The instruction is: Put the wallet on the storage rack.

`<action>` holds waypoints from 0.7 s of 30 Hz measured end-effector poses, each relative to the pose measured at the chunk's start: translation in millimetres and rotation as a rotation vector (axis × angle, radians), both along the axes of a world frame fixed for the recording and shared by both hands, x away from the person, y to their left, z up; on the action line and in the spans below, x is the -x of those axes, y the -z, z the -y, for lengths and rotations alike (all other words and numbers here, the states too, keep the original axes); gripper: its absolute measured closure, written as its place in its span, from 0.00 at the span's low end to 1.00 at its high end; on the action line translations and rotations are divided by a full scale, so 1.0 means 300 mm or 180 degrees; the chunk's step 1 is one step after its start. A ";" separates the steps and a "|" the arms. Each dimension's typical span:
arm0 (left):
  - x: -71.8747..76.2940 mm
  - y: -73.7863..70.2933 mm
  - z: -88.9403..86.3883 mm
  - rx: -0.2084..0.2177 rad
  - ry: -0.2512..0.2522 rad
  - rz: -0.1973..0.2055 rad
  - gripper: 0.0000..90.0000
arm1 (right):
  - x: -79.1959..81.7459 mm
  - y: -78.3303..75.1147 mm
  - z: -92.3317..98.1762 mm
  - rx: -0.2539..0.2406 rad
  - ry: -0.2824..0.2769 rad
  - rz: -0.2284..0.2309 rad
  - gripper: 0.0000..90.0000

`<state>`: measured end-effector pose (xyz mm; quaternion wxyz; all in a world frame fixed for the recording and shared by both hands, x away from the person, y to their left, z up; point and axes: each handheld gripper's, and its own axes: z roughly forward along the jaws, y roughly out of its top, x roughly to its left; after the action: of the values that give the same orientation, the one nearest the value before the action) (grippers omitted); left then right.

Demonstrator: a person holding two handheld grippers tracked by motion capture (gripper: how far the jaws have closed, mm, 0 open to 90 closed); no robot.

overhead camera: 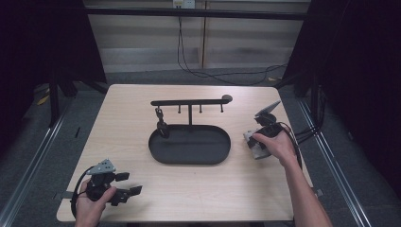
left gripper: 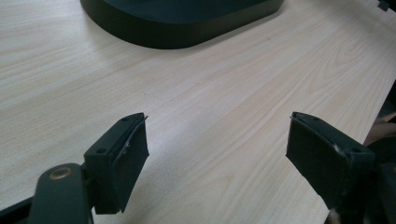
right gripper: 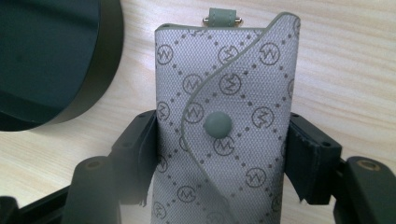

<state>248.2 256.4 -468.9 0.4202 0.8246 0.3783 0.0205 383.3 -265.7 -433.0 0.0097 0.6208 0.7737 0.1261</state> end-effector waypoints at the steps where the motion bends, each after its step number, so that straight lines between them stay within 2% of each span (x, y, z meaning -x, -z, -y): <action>1: -0.001 0.002 0.001 -0.0017 0.0004 -0.0001 0.23 | 0.001 0.000 0.002 0.0006 0.0005 0.0000 0.37; 5: -0.002 -0.004 -0.006 0.0007 -0.0082 0.0091 0.23 | 0.006 -0.009 0.007 -0.0033 0.0014 0.0016 0.37; 10: -0.004 -0.007 -0.020 0.0073 -0.0139 0.0091 0.23 | 0.010 -0.045 0.012 -0.0007 0.0003 0.0098 0.38; 14: -0.004 -0.007 -0.019 0.0080 -0.0109 0.0094 0.23 | 0.014 -0.079 0.007 -0.0036 -0.0032 0.0187 0.37; 16: -0.003 -0.007 -0.018 0.0081 -0.0066 0.0093 0.23 | 0.016 -0.087 0.003 -0.0002 -0.0048 0.0198 0.38; 21: -0.001 -0.009 -0.019 0.0087 -0.0039 0.0129 0.23 | 0.020 -0.111 -0.007 -0.0076 -0.0072 0.0258 0.38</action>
<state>248.4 262.1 -466.1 0.4388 0.8159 0.3750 0.0345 377.2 -263.4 -399.7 0.0322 0.6064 0.7781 0.1604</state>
